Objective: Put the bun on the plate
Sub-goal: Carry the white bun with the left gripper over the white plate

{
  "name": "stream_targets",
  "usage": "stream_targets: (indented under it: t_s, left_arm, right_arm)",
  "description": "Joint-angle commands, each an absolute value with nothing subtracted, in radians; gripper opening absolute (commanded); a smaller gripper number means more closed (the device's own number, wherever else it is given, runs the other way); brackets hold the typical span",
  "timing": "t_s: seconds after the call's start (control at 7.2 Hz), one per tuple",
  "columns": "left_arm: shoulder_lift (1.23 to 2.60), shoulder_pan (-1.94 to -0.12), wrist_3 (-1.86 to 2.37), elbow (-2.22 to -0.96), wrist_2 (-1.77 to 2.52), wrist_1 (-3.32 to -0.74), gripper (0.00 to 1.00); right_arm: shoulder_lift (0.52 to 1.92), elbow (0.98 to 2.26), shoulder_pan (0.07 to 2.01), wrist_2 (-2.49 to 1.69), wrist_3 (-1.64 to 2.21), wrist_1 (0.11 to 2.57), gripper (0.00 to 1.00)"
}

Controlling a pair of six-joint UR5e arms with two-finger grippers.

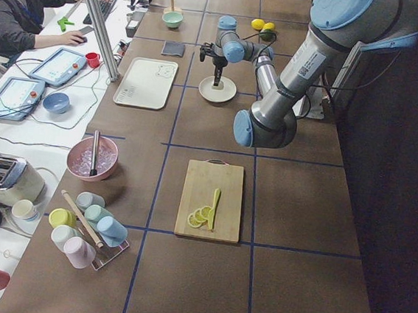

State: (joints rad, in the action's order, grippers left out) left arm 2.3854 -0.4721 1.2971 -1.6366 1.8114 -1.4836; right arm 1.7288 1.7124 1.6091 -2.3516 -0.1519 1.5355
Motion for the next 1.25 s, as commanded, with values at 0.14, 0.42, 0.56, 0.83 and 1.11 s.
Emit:
stream_targets:
  t_s: [0.14, 0.42, 0.56, 0.83, 1.11]
  left_arm:
    - [2.457, -0.397, 1.364, -1.508, 1.766, -1.552, 0.38]
    - [2.457, -0.399, 1.348, -1.496, 1.766, -1.568, 0.38]
    - [2.454, -0.405, 1.342, -1.497, 1.766, -1.566, 0.38]
    - [2.45, -0.417, 1.342, -1.496, 1.766, -1.566, 0.38]
    - [2.442, -0.419, 1.339, -1.497, 1.766, -1.574, 0.9]
  right_arm:
    - [1.729, 1.71, 1.609, -2.352, -0.152, 1.536, 1.0]
    - [1.727, 1.712, 1.609, -2.352, -0.152, 1.536, 1.0]
    - [1.727, 1.713, 1.609, -2.353, -0.152, 1.537, 1.0]
    - [1.727, 1.713, 1.609, -2.353, -0.152, 1.536, 1.0]
    - [1.727, 1.713, 1.609, -2.353, -0.152, 1.536, 1.0]
